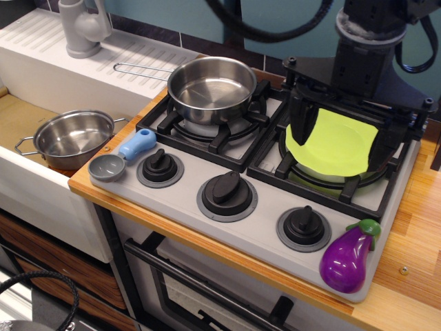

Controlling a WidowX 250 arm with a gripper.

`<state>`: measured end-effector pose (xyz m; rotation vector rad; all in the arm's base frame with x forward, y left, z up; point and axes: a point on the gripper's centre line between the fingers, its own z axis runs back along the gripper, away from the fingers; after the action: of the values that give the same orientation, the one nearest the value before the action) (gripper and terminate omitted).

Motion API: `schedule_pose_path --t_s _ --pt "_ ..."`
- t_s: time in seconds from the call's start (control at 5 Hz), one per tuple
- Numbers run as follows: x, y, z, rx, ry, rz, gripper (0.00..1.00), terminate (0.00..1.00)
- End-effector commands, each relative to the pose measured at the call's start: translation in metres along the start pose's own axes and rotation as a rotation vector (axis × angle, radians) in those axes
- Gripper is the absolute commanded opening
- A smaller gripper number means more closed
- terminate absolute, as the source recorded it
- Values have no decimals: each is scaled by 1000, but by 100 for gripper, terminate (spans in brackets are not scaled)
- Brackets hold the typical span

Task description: Put eggplant on plate and spoon in pot or pan on stove

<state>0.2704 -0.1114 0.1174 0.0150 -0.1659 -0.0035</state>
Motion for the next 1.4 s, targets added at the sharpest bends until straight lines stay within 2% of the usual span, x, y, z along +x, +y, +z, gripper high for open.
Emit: schedule_pose_path --t_s 0.0,1.2 --pt "0 0 0 0 0 0 100 0" --pt "-26 -34 -64 -1 -108 33 100 0"
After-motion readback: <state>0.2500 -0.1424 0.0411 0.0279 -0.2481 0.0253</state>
